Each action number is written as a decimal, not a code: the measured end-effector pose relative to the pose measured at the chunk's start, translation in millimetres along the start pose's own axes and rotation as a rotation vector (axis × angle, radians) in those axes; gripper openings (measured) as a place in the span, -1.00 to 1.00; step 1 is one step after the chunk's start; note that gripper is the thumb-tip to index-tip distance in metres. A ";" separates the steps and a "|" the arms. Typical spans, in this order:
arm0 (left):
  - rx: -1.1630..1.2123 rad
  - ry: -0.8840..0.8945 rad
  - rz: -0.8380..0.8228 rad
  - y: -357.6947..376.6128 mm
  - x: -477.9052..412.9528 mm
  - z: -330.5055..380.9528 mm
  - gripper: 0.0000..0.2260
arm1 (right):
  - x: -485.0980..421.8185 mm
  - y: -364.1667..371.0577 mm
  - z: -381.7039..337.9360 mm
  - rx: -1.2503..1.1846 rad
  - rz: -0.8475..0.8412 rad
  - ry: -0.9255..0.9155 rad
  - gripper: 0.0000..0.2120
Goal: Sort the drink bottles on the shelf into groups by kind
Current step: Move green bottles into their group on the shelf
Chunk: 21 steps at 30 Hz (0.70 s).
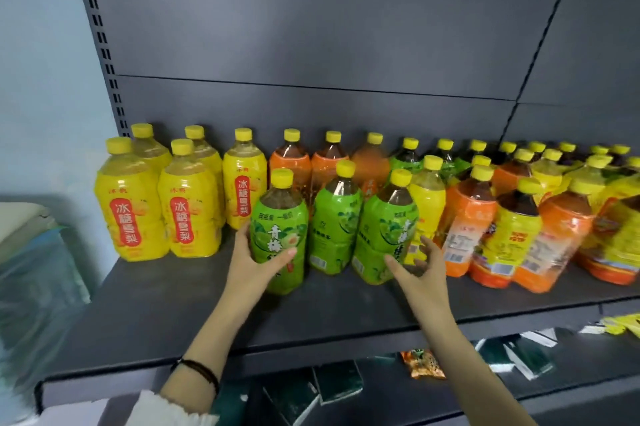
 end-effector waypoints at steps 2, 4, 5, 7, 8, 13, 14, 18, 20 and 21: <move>-0.042 0.023 0.079 7.4 -0.1 -3.4 -0.16 | -15.2 -4.7 -0.8 -0.033 -0.055 -0.002 -0.20; -0.094 0.044 0.116 11.0 1.1 -7.3 -0.13 | -23.1 -2.7 -1.6 -0.043 -0.103 -0.019 -0.16; -0.110 0.048 0.125 12.3 1.4 -9.6 -0.09 | -25.9 -1.2 -2.2 -0.028 -0.102 -0.044 -0.15; -0.129 0.061 0.130 14.7 2.1 -11.3 -0.04 | -30.4 3.0 -1.0 0.012 -0.059 -0.085 -0.16; -0.141 0.072 0.136 16.1 2.2 -12.5 -0.04 | -32.3 5.3 0.6 0.028 -0.041 -0.088 -0.15; -0.200 0.118 0.184 16.6 4.2 -10.8 -0.08 | -36.4 27.2 1.4 0.092 -0.018 -0.115 -0.12; -0.204 0.125 0.193 15.9 3.8 -10.9 -0.09 | -37.5 33.5 -1.0 0.101 -0.027 -0.123 -0.12; -0.198 0.134 0.189 15.8 3.7 -12.4 -0.12 | -44.8 57.8 -7.6 0.118 -0.077 -0.132 -0.13; -0.203 0.131 0.172 15.9 3.7 -13.3 -0.13 | -48.1 65.6 -7.7 0.104 -0.123 -0.135 -0.16; -0.206 0.130 0.165 15.5 4.0 -14.5 -0.13 | -49.1 67.3 -5.9 0.080 -0.150 -0.132 -0.19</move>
Point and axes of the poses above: each hand's wrist, its own x-axis away from the middle knuckle, its own y-axis out of the palm, z = x × y, the point moved 1 cm from there along -x, towards the middle knuckle, and after that the axes turned 3 degrees about x, right-handed, at the moved point
